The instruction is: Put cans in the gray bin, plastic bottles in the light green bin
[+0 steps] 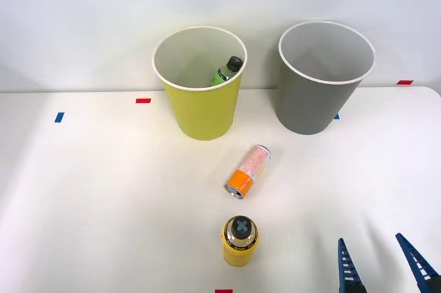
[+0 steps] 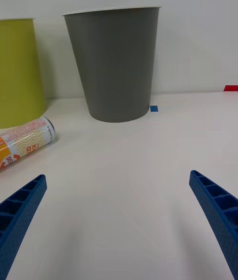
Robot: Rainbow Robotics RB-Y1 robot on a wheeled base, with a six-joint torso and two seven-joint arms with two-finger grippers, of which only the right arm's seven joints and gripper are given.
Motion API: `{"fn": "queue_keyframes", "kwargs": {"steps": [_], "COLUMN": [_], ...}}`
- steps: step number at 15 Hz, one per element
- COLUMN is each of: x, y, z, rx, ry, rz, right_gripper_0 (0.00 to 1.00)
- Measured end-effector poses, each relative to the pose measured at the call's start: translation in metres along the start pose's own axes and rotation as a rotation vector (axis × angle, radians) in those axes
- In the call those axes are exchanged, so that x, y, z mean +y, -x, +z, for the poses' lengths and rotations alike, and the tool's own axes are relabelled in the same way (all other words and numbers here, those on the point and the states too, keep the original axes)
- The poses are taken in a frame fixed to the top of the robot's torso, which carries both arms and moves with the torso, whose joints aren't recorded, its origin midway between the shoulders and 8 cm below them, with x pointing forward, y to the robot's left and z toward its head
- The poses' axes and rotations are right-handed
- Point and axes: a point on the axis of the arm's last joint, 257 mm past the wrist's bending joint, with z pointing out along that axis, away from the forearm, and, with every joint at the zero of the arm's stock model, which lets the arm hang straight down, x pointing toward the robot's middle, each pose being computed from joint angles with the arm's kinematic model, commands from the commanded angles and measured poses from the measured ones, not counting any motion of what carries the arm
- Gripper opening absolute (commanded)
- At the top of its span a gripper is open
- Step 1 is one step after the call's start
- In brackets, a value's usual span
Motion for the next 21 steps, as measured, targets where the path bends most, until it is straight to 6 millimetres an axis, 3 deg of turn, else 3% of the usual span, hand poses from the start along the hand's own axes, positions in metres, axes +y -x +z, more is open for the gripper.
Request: {"fn": "queue_keyframes", "kwargs": {"steps": [21], "x": [0.0000], "y": [0.0000], "z": [0.0000], "rx": [0.000], "ry": [0.000], "rz": [0.000], "right_gripper_0": [1.00]}}
